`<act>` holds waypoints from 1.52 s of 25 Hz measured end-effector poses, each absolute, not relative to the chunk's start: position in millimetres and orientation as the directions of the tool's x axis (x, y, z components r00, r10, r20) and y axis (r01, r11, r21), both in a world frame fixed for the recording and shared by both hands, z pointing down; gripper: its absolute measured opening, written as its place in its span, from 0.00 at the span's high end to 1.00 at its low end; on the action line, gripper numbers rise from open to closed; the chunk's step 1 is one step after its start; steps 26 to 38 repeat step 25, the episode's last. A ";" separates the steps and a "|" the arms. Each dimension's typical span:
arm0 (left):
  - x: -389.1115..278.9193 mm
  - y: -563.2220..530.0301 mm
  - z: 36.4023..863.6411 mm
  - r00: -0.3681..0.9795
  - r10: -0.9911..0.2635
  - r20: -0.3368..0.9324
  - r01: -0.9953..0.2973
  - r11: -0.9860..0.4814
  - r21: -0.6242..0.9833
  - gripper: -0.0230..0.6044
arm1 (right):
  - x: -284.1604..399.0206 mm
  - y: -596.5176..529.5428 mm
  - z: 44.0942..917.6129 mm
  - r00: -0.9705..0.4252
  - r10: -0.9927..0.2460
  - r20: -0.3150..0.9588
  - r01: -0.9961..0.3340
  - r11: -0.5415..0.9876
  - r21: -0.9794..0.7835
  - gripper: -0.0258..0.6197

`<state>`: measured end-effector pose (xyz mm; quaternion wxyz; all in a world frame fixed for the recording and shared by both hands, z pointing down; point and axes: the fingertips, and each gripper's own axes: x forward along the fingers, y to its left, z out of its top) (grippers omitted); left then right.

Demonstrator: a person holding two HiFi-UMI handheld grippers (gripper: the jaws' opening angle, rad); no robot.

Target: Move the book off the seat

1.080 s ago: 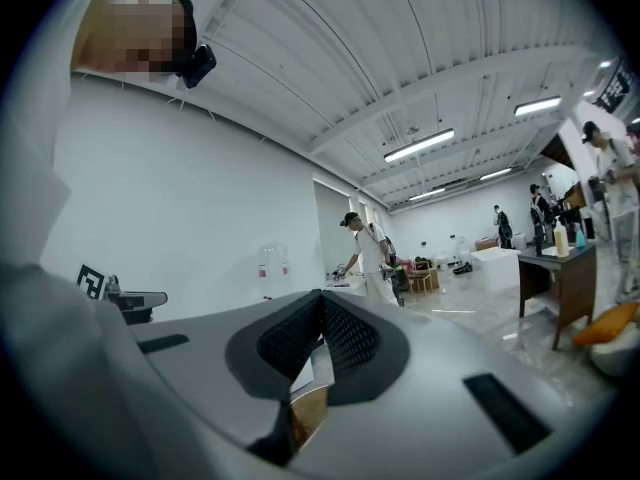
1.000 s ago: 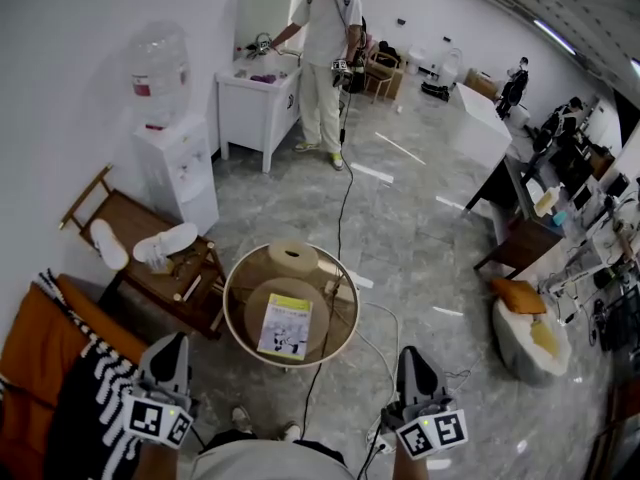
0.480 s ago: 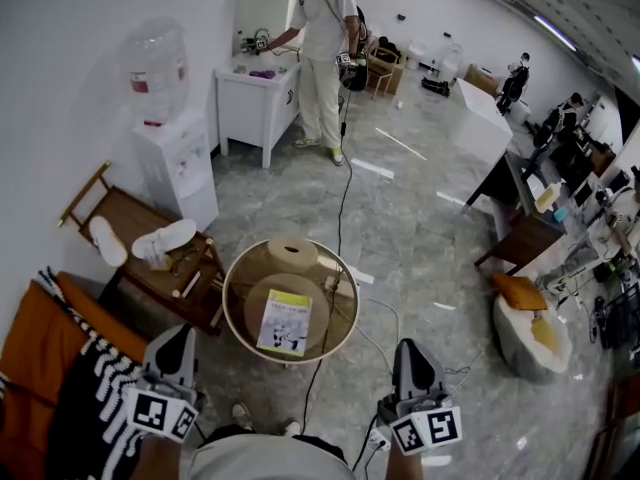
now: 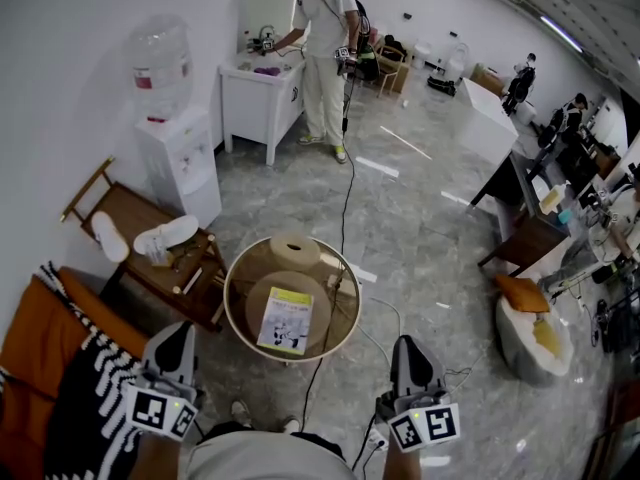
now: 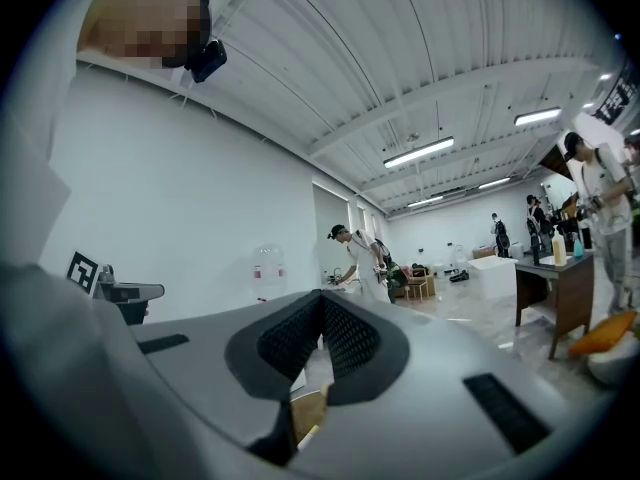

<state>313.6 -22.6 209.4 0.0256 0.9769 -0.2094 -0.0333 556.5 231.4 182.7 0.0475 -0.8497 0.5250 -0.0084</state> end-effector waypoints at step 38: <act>304.7 -23.2 213.6 0.913 -0.406 -0.052 -0.401 -0.913 0.079 0.94 | 539.6 217.1 181.8 0.425 -0.905 -0.018 -0.904 -0.423 -0.055 0.93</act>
